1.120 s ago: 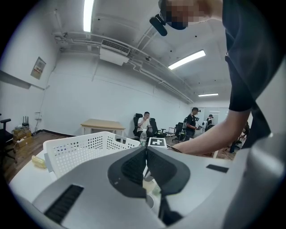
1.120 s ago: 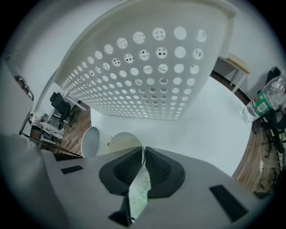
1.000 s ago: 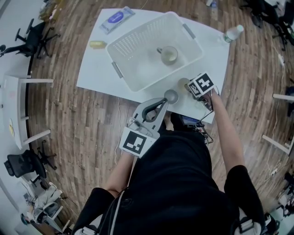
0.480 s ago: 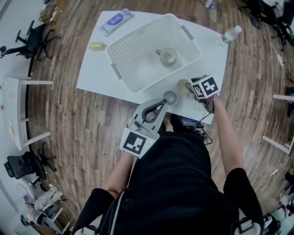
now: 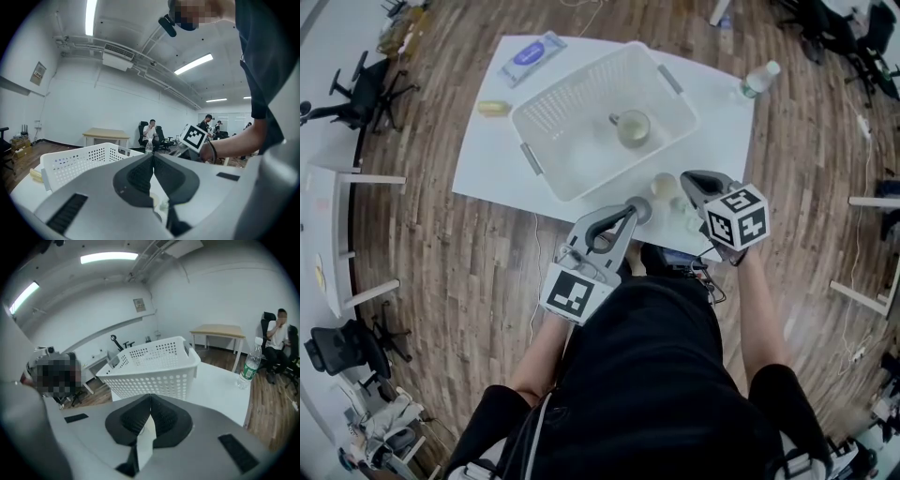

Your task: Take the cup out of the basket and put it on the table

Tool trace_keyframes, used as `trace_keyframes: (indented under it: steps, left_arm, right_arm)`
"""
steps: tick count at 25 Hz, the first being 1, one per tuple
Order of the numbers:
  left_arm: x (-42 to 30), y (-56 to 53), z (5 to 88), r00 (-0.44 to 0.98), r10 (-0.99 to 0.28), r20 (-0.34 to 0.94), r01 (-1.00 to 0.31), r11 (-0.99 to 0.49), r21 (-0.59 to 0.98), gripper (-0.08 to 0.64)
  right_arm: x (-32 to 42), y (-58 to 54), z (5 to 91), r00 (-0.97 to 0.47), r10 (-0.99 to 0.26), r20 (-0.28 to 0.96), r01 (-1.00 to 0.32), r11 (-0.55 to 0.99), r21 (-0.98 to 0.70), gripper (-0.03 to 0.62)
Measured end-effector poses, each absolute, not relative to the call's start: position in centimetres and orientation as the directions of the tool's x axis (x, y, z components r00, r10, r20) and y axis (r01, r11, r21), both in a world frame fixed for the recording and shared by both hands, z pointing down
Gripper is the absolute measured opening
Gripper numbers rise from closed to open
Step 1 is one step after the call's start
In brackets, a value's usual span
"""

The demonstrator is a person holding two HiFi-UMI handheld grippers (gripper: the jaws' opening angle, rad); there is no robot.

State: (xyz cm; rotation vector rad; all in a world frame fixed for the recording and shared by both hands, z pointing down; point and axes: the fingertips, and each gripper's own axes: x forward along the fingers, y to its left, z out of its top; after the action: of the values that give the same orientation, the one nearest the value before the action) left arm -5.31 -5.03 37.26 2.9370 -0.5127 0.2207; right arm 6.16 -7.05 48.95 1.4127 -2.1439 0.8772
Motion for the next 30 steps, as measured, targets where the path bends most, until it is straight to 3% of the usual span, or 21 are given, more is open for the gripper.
trace_keyframes:
  steps: [14, 25, 30]
  left_arm:
    - [-4.2, -4.9, 36.4, 0.935, -0.322, 0.151, -0.339, -0.934, 0.111, 0.009]
    - [-3.4, -6.0, 36.0, 0.930, -0.322, 0.178, -0.343, -0.934, 0.100, 0.009]
    - [-2.0, -9.4, 36.3, 0.922, -0.279, 0.267, -0.277, -0.960, -0.046, 0.011]
  right_arm:
    - [1.2, -3.2, 35.9, -0.405, -0.886, 0.227, -0.914, 0.392, -0.105, 0.023]
    - [0.5, -2.4, 35.7, -0.430, -0.879, 0.207, -0.903, 0.414, -0.117, 0.023]
    - [2.2, -2.3, 36.0, -0.402, -0.892, 0.208, -0.915, 0.382, -0.128, 0.023]
